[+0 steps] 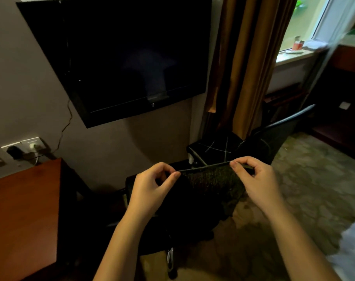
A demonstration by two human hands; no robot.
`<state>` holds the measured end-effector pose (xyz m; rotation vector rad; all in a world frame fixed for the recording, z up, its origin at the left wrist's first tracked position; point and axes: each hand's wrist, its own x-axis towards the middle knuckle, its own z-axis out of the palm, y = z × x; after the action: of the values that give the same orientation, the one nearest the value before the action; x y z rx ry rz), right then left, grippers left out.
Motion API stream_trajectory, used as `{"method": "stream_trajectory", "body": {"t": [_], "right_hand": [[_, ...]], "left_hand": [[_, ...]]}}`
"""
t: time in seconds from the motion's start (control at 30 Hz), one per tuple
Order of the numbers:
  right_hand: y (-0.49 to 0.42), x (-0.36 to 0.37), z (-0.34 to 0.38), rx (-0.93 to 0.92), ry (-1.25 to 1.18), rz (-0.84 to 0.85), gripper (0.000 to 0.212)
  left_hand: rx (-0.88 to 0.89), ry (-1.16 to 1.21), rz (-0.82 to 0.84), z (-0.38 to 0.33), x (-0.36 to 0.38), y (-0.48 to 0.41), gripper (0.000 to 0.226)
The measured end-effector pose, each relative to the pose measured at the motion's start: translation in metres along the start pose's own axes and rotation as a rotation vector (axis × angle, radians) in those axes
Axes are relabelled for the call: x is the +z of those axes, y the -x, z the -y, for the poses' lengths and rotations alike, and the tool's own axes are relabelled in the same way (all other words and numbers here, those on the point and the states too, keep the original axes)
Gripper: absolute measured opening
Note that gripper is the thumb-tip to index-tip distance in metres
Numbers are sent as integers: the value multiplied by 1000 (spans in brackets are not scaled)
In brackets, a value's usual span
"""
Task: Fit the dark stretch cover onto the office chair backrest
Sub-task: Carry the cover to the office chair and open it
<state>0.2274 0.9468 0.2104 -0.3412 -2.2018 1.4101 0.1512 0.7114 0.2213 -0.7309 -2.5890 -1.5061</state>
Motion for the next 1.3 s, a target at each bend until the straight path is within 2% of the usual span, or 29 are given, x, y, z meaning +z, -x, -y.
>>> {"method": "stream_trajectory", "body": {"t": [0.27, 0.6, 0.73, 0.9, 1.1, 1.3], "right_hand": [[-55, -12, -30, 49, -24, -16, 11], [-131, -26, -52, 26, -1, -135, 10], [-176, -46, -71, 25, -39, -61, 11], [-185, -52, -76, 26, -57, -43, 11], [-252, -112, -111, -58, -58, 93, 11], [-293, -186, -158, -28, -70, 165, 12]], "left_hand": [[14, -6, 33, -3, 35, -67, 15], [56, 30, 116, -7, 68, -156, 8], [14, 8, 35, -22, 99, -184, 7], [13, -14, 43, -23, 107, -188, 9], [-64, -24, -119, -60, 179, -212, 11], [-136, 10, -140, -98, 263, -227, 7]]}}
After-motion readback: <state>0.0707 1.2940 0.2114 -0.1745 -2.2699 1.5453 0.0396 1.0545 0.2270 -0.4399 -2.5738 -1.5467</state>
